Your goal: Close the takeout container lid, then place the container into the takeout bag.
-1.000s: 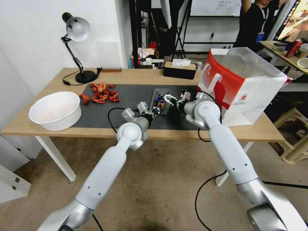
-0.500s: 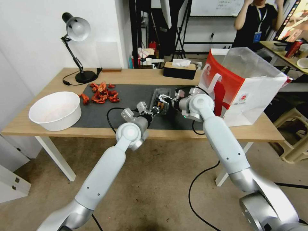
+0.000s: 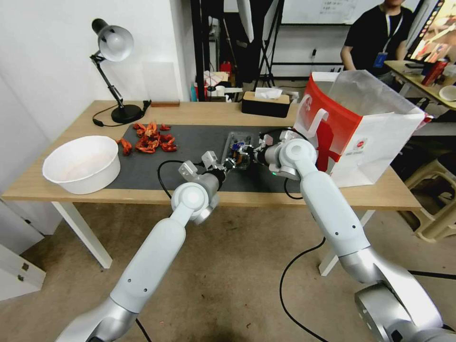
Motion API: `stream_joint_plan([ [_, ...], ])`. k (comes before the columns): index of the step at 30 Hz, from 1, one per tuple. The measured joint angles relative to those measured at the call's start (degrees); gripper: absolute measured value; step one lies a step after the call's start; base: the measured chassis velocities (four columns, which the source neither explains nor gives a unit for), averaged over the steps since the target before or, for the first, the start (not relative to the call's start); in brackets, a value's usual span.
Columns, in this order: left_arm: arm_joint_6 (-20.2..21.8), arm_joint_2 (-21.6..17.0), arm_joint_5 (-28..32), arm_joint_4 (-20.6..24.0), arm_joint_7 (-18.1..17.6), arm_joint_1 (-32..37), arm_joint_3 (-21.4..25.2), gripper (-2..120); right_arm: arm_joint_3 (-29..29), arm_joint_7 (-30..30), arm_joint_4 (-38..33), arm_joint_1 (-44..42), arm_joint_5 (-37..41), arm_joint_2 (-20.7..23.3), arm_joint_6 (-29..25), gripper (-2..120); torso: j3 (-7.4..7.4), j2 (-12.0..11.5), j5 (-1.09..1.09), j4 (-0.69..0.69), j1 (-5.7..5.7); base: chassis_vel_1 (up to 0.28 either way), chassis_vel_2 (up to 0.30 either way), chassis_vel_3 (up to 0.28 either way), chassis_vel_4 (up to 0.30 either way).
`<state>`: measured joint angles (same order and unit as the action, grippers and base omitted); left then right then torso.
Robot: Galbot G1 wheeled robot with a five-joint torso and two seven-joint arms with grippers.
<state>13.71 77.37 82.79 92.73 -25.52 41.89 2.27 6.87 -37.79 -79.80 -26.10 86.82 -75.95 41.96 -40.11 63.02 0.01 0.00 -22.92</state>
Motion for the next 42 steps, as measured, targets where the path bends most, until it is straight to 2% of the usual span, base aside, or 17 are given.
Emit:
stream_joint_plan([
  [4,-0.10,-0.95,-0.03,1.86,0.16,1.24,1.17,0,0.49,0.87,-0.48,-0.76,-0.20,0.30,-0.43,16,0.00,0.00,0.00,0.00,0.00,0.000,0.000,0.000,0.000],
  [7,-0.16,-3.68,-0.76,6.66,1.26,4.77,4.75,0,0.78,1.87,-1.38,-1.60,-0.29,0.90,-0.79,1,0.01,0.00,-0.01,0.00,0.01,0.000,0.000,0.000,0.000],
  [11,0.31,-6.18,-3.42,10.67,2.57,8.30,7.59,0,0.99,2.48,-1.86,-1.83,-0.24,1.09,-0.98,0,0.00,0.00,-0.01,0.00,0.00,0.000,0.000,0.000,0.000],
  [14,0.27,-11.45,-13.09,16.91,7.19,15.74,11.17,11,1.15,4.60,-2.96,-2.09,-0.03,1.54,-1.59,0,0.00,0.00,0.00,-0.01,0.00,0.000,0.000,0.000,0.000],
  [15,0.27,-11.45,-13.09,16.91,7.19,15.74,11.17,11,1.15,4.60,-2.96,-2.09,-0.03,1.54,-1.59,0,0.00,0.00,0.00,-0.01,0.00,0.000,0.000,0.000,0.000],
  [17,-1.72,-15.76,-26.00,19.77,11.20,22.95,12.92,20,1.13,6.63,-4.11,-2.54,-0.47,2.15,-2.58,0,0.00,0.00,-0.02,0.05,0.01,0.000,0.000,0.000,0.000],
  [18,-1.72,-15.76,-26.00,19.77,11.20,22.95,12.92,20,1.13,6.63,-4.11,-2.54,-0.47,2.15,-2.58,0,0.00,0.00,-0.02,0.05,0.01,0.000,0.000,0.000,0.000],
  [19,-3.82,-17.72,-32.50,20.06,12.75,25.16,12.95,25,1.72,7.87,-5.86,-3.62,-0.92,3.23,-3.22,0,0.00,0.00,0.00,0.10,0.01,0.000,0.000,0.000,0.000],
  [20,-5.11,-19.28,-37.29,20.06,13.58,26.11,12.54,30,2.76,9.08,-8.08,-5.26,-1.98,4.94,-4.19,0,0.01,0.00,-0.01,0.07,0.01,0.000,0.000,0.000,0.000],
  [21,-5.11,-19.28,-37.29,20.06,13.58,26.11,12.54,30,2.76,9.08,-8.08,-5.26,-1.98,4.94,-4.19,0,0.01,0.00,-0.01,0.07,0.01,0.000,0.000,0.000,0.000],
  [22,-5.59,-20.56,-41.24,20.16,13.94,27.61,12.68,37,3.41,10.40,-9.73,-6.45,-3.47,6.35,-5.10,0,0.01,0.01,-0.03,-0.09,0.01,0.000,0.000,0.000,0.000],
  [23,-6.39,-21.44,-43.86,20.62,14.13,29.65,13.24,40,3.50,12.13,-10.78,-7.11,-5.64,7.24,-6.18,0,0.01,0.01,-0.03,-0.12,0.01,0.000,0.000,0.000,0.000],
  [26,-7.31,-21.95,-47.20,21.46,13.17,33.34,15.07,48,3.28,17.54,-12.03,-7.83,-11.63,8.34,-8.87,0,0.01,0.01,0.03,-0.05,0.01,0.000,0.000,0.000,0.000],
  [27,-7.63,-21.79,-48.61,21.73,12.65,35.22,16.26,55,3.03,22.14,-12.79,-8.13,-16.11,8.96,-11.30,0,0.01,0.00,0.02,0.02,0.01,0.000,0.000,0.000,0.000],
  [32,-8.12,-20.51,-51.54,21.81,11.65,37.81,18.49,70,2.94,28.63,-14.30,-8.28,-22.29,9.96,-16.48,0,0.01,0.00,-0.03,0.05,0.01,0.000,0.000,0.000,0.000],
  [33,-8.12,-19.98,-52.38,21.80,11.58,38.52,19.37,80,2.94,30.59,-14.84,-8.28,-24.10,10.37,-18.77,0,0.01,0.01,-0.01,0.04,0.01,0.000,0.000,0.000,0.000],
  [42,-8.40,-18.92,-53.15,21.96,12.86,40.82,21.08,99,3.20,33.23,-17.48,-7.15,-31.67,12.99,-31.60,0,0.00,0.01,0.00,0.01,0.01,0.000,0.000,0.000,0.000],
])
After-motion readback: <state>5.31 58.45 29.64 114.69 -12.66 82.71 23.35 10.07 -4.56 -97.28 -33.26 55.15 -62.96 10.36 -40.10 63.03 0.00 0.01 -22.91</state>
